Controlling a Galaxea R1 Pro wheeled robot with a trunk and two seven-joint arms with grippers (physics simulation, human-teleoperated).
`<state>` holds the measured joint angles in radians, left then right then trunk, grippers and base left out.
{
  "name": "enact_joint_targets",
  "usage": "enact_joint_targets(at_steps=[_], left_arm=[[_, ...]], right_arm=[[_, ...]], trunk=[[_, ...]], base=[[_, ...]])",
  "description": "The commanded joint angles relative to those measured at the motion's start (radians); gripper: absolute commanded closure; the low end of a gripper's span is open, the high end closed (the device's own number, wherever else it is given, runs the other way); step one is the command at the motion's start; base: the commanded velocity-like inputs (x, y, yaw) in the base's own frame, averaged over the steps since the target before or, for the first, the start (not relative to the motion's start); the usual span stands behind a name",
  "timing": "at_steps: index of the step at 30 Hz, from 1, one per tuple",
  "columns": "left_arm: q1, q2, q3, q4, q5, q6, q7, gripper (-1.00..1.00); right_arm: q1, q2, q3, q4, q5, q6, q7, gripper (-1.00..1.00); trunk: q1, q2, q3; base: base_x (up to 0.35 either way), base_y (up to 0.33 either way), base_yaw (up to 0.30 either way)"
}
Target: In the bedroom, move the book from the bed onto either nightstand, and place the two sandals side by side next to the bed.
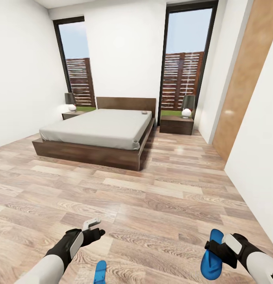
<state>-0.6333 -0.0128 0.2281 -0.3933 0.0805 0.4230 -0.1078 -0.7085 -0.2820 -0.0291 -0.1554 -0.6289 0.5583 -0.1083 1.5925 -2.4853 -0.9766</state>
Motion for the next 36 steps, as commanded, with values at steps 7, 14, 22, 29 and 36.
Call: enact_joint_targets(at_steps=[7,14,22,29,36], left_arm=[[0.000,-0.002,0.004,-0.002,0.006,0.010,0.000,-1.00],[0.000,0.002,0.004,0.000,0.004,0.008,0.002,-1.00],[-0.001,0.002,0.003,0.001,0.004,0.006,-0.001,-1.00],[-0.001,0.003,0.002,0.001,0.004,0.007,-0.003,-1.00],[0.000,0.003,0.002,0.001,0.004,0.007,-0.004,-1.00]], right_arm=[[0.000,0.000,-0.004,-0.003,-0.011,0.004,-0.009,1.00],[0.000,0.001,-0.005,-0.003,-0.012,0.003,-0.008,1.00],[0.000,0.001,-0.006,-0.003,-0.012,0.002,-0.008,1.00],[0.000,0.001,-0.007,-0.003,-0.012,0.001,-0.008,1.00],[0.000,0.002,-0.008,-0.003,-0.012,-0.001,-0.008,1.00]], trunk=[[0.010,-0.016,-0.027],[0.013,-0.017,-0.054],[0.017,-0.019,-0.085],[0.020,-0.021,-0.112],[0.023,-0.023,-0.139]], base=[[0.000,0.000,0.000],[0.000,0.000,0.000],[0.000,0.000,0.000],[0.000,0.000,0.000],[0.000,0.000,0.000]])
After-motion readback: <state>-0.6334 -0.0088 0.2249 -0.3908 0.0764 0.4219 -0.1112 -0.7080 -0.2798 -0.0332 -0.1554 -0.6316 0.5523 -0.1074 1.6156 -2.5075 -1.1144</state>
